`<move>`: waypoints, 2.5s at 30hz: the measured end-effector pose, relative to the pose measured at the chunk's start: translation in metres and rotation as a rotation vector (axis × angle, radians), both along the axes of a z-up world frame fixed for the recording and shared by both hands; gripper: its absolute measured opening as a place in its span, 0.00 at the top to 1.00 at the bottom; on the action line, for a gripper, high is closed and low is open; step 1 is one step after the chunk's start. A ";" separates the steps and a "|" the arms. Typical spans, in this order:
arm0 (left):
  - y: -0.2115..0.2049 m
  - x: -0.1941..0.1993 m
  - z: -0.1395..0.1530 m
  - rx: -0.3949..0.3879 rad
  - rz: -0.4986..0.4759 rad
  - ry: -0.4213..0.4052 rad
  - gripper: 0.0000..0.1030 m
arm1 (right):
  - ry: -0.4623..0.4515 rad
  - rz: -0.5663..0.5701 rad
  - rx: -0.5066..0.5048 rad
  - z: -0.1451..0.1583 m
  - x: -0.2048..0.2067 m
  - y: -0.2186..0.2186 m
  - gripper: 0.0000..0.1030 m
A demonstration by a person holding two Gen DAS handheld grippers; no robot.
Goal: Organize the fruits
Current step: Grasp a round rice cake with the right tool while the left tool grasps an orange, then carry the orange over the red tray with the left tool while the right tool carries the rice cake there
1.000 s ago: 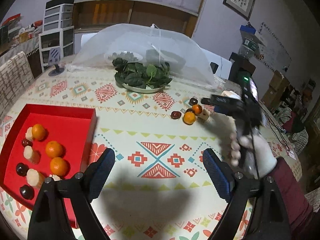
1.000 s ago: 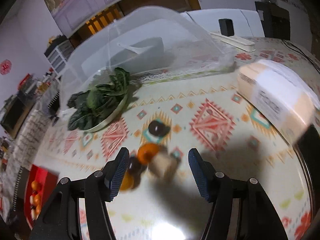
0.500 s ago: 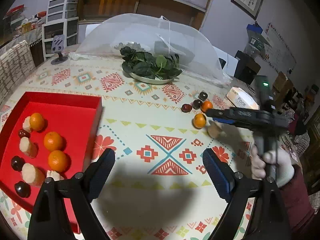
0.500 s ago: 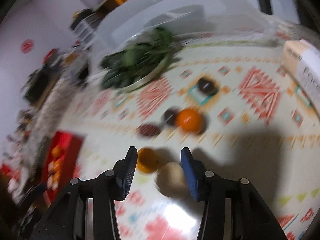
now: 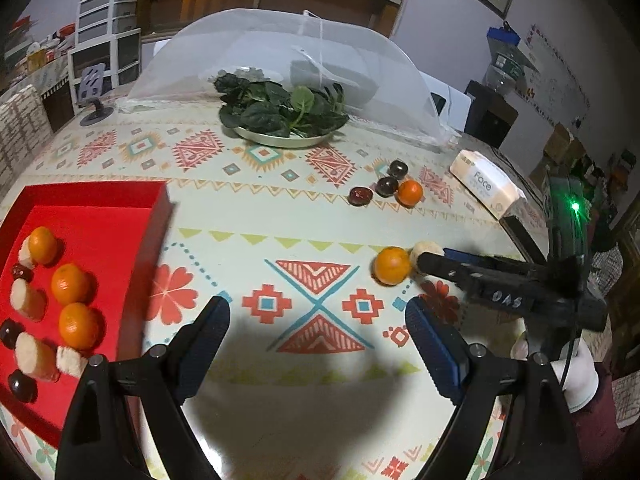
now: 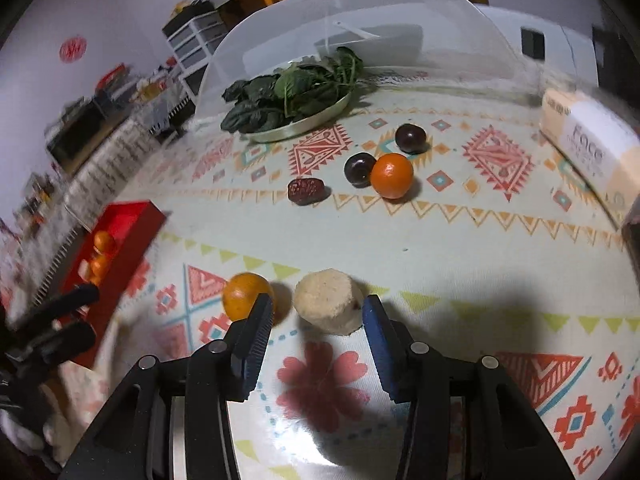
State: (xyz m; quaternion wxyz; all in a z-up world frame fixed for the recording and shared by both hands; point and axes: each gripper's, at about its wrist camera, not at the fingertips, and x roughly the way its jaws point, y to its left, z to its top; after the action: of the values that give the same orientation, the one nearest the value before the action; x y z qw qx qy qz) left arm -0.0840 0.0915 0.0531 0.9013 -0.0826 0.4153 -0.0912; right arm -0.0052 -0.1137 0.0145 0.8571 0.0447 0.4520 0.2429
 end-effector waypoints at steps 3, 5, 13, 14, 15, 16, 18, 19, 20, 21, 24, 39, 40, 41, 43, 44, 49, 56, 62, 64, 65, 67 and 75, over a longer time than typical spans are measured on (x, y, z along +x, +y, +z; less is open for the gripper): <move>-0.012 0.004 -0.003 0.030 -0.028 0.000 0.14 | -0.033 0.006 -0.037 -0.002 -0.002 0.006 0.51; -0.020 0.007 -0.005 0.042 -0.052 0.000 0.14 | -0.039 0.004 -0.035 -0.003 -0.001 0.005 0.57; -0.055 0.040 -0.019 0.090 -0.134 0.024 0.14 | -0.053 -0.058 0.034 0.001 -0.002 -0.014 0.63; -0.059 0.046 -0.022 0.089 -0.145 0.028 0.17 | -0.056 -0.065 0.041 0.002 -0.002 -0.017 0.64; -0.062 0.050 -0.025 0.090 -0.151 0.033 0.24 | -0.058 -0.073 0.052 0.004 -0.002 -0.020 0.65; -0.067 0.056 -0.028 0.094 -0.160 0.044 0.28 | -0.060 -0.084 0.068 0.005 -0.002 -0.024 0.65; -0.074 0.067 -0.033 0.088 -0.176 0.058 0.34 | -0.062 -0.097 0.090 0.007 -0.002 -0.030 0.65; -0.076 0.071 -0.035 0.086 -0.179 0.058 0.34 | -0.061 -0.107 0.101 0.008 -0.001 -0.033 0.65; -0.079 0.075 -0.037 0.088 -0.179 0.059 0.35 | -0.060 -0.112 0.108 0.008 -0.001 -0.035 0.65; -0.082 0.079 -0.039 0.094 -0.182 0.062 0.38 | -0.059 -0.114 0.112 0.008 -0.001 -0.036 0.66; -0.090 0.084 -0.044 0.110 -0.206 0.069 0.64 | -0.057 -0.110 0.120 0.009 -0.001 -0.036 0.68; -0.047 0.050 -0.023 0.039 -0.107 0.010 0.69 | 0.027 -0.171 0.310 -0.002 0.010 -0.069 0.76; -0.039 0.045 -0.020 0.022 -0.091 0.005 0.69 | 0.031 -0.178 0.318 -0.002 0.010 -0.071 0.77; -0.031 0.038 -0.017 0.005 -0.072 -0.001 0.69 | 0.028 -0.185 0.313 -0.002 0.010 -0.072 0.78; -0.015 0.029 -0.014 -0.024 -0.042 -0.003 0.69 | 0.016 -0.171 0.299 -0.001 0.009 -0.068 0.78; -0.006 0.024 -0.012 -0.040 -0.027 -0.005 0.69 | 0.007 -0.147 0.284 0.000 0.009 -0.062 0.77; 0.024 0.004 -0.005 -0.084 0.027 -0.026 0.69 | -0.065 -0.120 0.114 0.006 0.006 -0.031 0.64; 0.059 -0.025 0.006 -0.126 0.073 -0.066 0.69 | -0.122 -0.169 -0.073 0.009 0.011 -0.009 0.52; 0.099 -0.050 0.012 -0.158 0.138 -0.098 0.69 | -0.178 -0.236 -0.120 0.021 0.009 -0.022 0.29; 0.114 -0.059 0.013 -0.162 0.169 -0.106 0.69 | -0.172 -0.250 -0.142 0.020 0.014 -0.026 0.29; 0.119 -0.061 0.012 -0.164 0.178 -0.107 0.69 | -0.162 -0.253 -0.150 0.017 0.018 -0.027 0.29; 0.132 -0.068 0.011 -0.166 0.206 -0.108 0.69 | -0.149 -0.250 -0.166 0.013 0.022 -0.026 0.29; 0.184 -0.091 0.008 -0.175 0.337 -0.111 0.69 | -0.096 -0.237 -0.185 0.002 0.033 -0.014 0.67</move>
State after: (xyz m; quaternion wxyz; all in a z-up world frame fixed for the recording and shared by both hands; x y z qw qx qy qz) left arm -0.1755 0.2759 0.0616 0.9148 -0.2237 0.3355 0.0208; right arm 0.0281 -0.1277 0.0165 0.9008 0.0069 0.4226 0.0992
